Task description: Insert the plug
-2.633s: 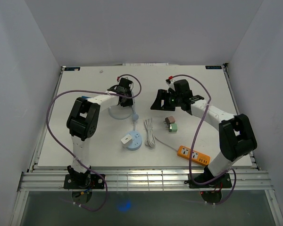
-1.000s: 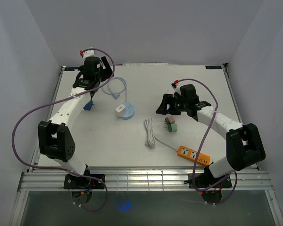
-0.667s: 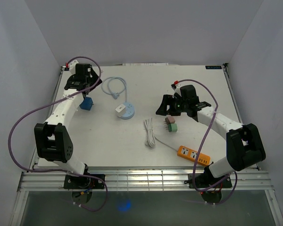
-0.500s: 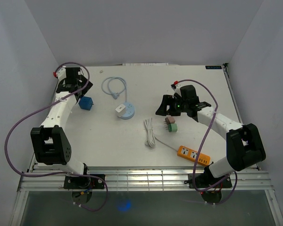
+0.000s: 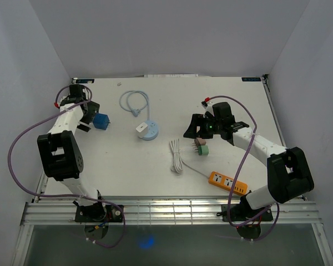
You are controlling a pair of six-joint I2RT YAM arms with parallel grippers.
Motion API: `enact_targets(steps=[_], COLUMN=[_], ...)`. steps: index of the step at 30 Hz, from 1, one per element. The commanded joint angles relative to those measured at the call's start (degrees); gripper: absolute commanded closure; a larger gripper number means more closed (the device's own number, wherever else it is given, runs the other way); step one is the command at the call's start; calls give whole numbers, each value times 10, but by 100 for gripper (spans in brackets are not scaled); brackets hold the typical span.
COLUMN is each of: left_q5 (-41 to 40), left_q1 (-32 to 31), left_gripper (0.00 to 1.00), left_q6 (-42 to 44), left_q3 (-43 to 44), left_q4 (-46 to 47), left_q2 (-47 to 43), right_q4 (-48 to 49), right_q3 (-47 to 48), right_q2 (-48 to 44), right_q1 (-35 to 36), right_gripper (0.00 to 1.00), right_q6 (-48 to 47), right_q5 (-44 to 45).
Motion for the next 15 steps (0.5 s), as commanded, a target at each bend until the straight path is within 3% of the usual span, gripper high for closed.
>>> enact_targets(steps=[1,15], left_q5=[11,43], left_q1=[0,-1], left_gripper=[2,2], left_q6=[-16,-4], left_q3=[38,85], left_q4=[3,23], left_q2=[6,98], right_q4=[17,21], right_q3=[-2,-4], right_q2=[-19,-7], right_q1=[-2,-2], right_gripper=[23,23], right_q6=[-11,-11], right_q5=[-7,-15])
